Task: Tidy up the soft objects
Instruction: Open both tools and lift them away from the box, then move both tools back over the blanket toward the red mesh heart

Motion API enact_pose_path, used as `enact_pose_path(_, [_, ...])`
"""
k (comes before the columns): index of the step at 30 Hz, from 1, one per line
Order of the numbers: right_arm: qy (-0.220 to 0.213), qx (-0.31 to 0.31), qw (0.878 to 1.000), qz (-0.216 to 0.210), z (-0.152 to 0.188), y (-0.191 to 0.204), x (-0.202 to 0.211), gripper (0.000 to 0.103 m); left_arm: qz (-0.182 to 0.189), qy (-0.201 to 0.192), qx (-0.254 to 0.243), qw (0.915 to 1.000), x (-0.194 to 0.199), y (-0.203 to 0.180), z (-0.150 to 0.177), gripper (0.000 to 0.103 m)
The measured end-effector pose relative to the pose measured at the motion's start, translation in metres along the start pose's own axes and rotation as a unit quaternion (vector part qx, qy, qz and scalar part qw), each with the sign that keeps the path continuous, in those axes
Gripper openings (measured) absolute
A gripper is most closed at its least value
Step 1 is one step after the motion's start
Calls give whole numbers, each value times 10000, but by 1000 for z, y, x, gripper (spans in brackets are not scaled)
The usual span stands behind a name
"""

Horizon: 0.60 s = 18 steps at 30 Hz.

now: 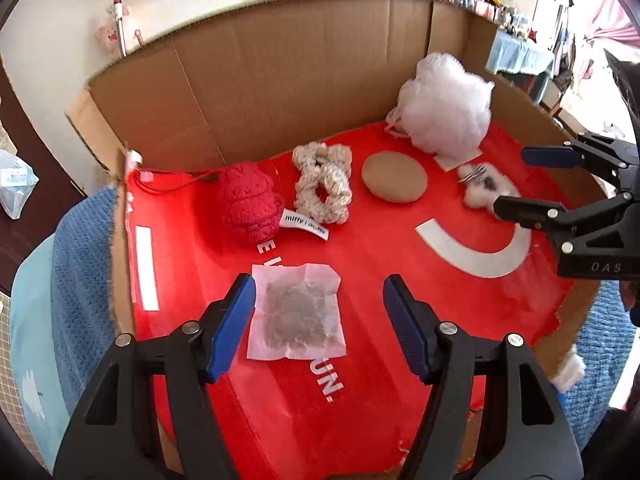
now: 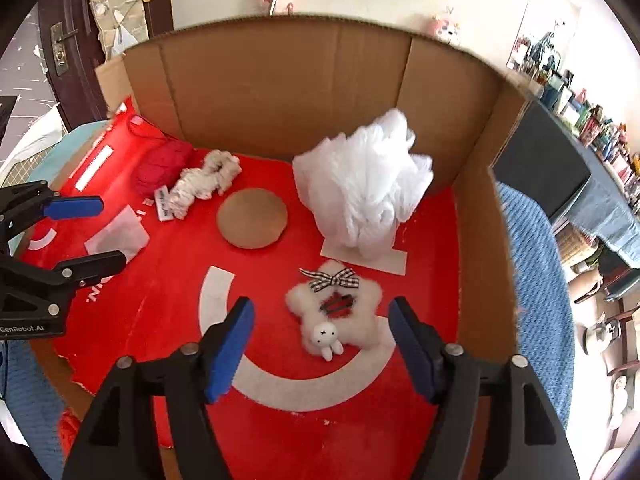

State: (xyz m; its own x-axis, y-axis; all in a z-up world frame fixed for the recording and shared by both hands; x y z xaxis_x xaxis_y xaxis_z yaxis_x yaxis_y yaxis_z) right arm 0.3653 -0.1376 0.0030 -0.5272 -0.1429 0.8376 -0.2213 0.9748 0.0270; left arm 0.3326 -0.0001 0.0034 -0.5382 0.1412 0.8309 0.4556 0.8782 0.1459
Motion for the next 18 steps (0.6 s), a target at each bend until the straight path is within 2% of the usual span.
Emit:
enact_pose_path(3, [-131,-6,9999,-57,1,4,16,76,-113,-247,68,9996,18,-2,-3,74])
enact_pose_path(9, [-525,-56,9984,-179,0,2,54,86,-188,-738,264,9967,54,-6,-3,75])
enact_pose_path(14, [-926,-91,9951,-328,-1,-2,83,96,-298,-1139,443,9921,81,-4,0,81])
enact_pose_path(18, [-1210,-100,9918,-399,3,2,111,97,-444,-1481,499,9867,109,-10,6,81])
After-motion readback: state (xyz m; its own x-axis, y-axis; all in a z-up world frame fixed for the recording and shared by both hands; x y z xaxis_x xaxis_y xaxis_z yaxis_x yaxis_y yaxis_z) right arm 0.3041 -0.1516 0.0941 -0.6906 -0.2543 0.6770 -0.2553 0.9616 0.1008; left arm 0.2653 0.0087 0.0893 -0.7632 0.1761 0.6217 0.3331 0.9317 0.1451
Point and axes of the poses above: each gripper's, at about its wrist camera, not at the fingertips, and x roughly against the way its jaws point, y to its left, z to its underside, the point moved 10 cm from there along -x, roughly the way its jaws point, and after that the axes turned 11 degrees about -x, right-handed, at the moved point
